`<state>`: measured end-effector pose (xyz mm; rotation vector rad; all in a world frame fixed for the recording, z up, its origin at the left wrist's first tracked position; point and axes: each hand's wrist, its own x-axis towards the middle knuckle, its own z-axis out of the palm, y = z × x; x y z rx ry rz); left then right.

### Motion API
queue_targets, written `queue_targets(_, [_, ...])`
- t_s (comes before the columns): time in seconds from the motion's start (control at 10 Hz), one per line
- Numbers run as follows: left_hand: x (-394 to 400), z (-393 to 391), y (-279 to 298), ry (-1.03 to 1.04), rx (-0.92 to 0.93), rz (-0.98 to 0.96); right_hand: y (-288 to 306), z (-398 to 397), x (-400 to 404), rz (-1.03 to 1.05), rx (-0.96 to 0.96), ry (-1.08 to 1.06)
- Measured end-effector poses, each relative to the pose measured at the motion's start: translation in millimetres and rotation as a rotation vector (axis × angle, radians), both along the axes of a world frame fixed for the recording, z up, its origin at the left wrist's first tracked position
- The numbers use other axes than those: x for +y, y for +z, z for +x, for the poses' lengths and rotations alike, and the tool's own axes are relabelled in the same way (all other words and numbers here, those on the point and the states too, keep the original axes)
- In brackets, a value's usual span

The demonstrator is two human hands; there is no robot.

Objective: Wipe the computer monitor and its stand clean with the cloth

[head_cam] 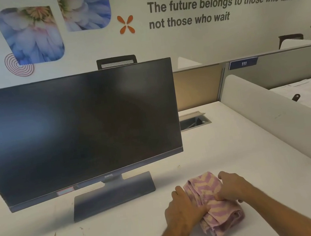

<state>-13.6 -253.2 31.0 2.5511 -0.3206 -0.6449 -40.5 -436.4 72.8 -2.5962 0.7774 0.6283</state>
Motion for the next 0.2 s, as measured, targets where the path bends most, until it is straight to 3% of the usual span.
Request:
queue_targets(0.1, [14.1, -3.8, 5.2, -0.106, -0.134, 0.098, 5.6, 6.1, 7.1, -0.005, -0.001, 0.026])
queue_targets(0.2, [24.2, -3.9, 10.9, -0.146, -0.217, 0.131, 21.2, 11.0, 8.0, 0.052, -0.138, -0.031])
